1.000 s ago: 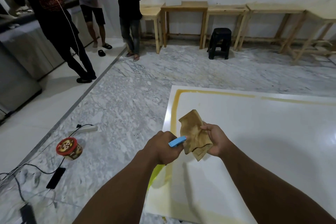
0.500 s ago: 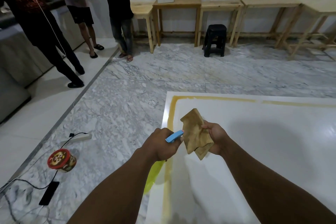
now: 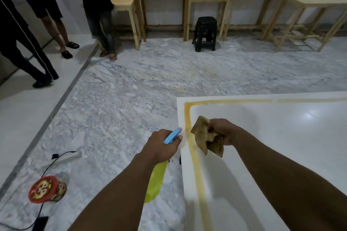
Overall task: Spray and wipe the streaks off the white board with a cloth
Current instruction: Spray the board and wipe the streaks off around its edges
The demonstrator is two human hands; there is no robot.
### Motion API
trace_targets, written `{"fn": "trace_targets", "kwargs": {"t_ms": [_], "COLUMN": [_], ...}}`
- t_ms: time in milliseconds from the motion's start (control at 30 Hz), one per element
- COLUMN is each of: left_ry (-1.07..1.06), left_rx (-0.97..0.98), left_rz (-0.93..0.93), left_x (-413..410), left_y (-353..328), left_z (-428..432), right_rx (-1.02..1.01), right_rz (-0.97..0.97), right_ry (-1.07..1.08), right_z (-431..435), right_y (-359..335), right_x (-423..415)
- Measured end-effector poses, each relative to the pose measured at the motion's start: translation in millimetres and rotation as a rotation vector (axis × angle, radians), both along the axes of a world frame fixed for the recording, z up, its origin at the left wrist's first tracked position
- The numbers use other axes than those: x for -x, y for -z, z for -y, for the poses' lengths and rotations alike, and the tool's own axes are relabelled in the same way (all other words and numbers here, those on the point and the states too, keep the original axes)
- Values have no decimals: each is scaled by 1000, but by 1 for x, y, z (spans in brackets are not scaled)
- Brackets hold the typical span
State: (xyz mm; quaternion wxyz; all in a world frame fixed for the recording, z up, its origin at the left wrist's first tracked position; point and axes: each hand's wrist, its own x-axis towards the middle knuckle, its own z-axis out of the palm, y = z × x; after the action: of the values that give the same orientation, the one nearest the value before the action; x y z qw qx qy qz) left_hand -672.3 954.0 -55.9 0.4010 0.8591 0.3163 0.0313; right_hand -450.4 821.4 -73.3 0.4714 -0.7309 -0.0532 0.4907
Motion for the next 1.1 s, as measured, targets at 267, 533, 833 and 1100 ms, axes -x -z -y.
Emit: {"fn": "trace_targets", "kwargs": {"t_ms": [267,533,833,1100], "left_ry": [-21,-6,40,67], "left_rx": [18,42,36,51], "left_rz": [64,136,131,87], "left_x": [-9,-30,-40,-45], "left_y": [36,71,101,119], "left_z": [-79,-117,-133,-134], "right_rx": [287,372,446,424], "right_rz": [565,750,1188,1245], "right_ry": [-89,-446,-641,-543], "right_z": [-113,-197,-214,-213], "right_y": [5,74,157,185], "right_x": [-50,-68,-75,-70]}}
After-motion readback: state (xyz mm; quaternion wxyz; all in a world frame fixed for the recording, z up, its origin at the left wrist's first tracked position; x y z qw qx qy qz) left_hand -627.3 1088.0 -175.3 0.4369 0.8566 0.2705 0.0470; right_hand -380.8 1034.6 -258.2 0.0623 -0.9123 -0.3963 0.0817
